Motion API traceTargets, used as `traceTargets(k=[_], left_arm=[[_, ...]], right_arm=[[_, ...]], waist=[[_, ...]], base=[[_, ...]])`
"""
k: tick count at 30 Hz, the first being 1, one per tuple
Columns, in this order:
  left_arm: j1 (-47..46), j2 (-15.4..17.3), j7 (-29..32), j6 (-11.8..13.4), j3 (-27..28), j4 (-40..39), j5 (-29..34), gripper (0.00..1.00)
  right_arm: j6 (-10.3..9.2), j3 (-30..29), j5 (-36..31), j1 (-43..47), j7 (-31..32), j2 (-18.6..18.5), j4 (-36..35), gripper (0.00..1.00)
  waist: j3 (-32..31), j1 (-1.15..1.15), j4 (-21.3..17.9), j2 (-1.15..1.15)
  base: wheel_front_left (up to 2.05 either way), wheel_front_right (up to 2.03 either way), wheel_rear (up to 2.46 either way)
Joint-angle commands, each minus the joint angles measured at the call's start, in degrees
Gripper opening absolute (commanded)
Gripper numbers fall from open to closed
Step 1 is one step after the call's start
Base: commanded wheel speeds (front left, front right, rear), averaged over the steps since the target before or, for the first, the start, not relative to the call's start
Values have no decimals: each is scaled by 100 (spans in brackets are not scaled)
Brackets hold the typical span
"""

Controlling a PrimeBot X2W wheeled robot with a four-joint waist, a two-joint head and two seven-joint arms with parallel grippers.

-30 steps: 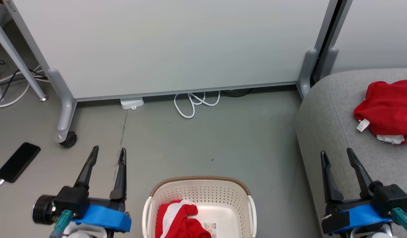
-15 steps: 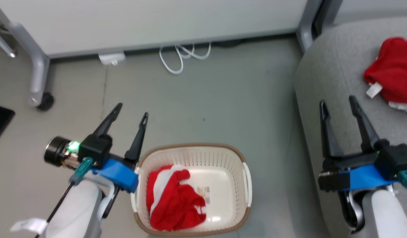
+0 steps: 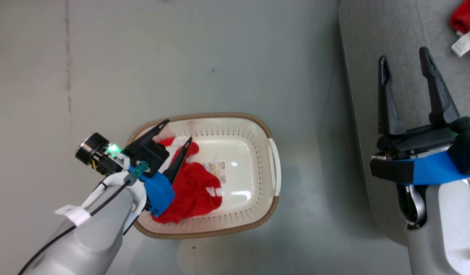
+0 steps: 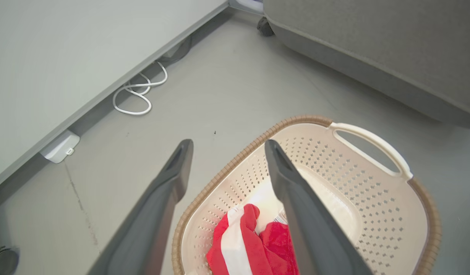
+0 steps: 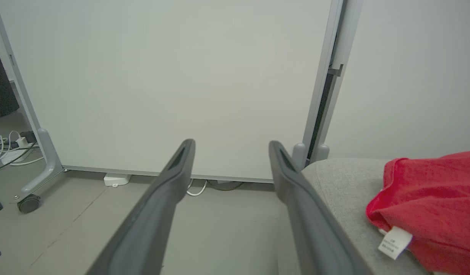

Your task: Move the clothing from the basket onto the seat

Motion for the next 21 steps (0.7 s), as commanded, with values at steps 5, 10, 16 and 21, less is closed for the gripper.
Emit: traceTargets(k=[5, 10, 16, 21], left_arm=[[-620, 24, -27, -1, -1008, 873, -86, 100], [-1097, -31, 29, -2, -1817, 1702, -150, 100], [-1485, -116, 362, -2, -2543, 2370, -313, 100], [-1706, -127, 751, -2, -2822, 2734, -153, 100]], right_arm=[[3, 49, -68, -305, -3, 2, -176, 100], [2, 87, -65, -417, -4, 3, -310, 100], [2, 106, -76, -476, -4, 3, -509, 100], [2, 108, -95, -454, -3, 3, -699, 100]], waist=[[858, -2, -262, 0], [1271, -2, -390, 0], [1671, -2, -547, 0], [1958, -2, -632, 0]], base=[[0, 0, 0], [0, 0, 0], [0, 0, 0], [0, 0, 0]])
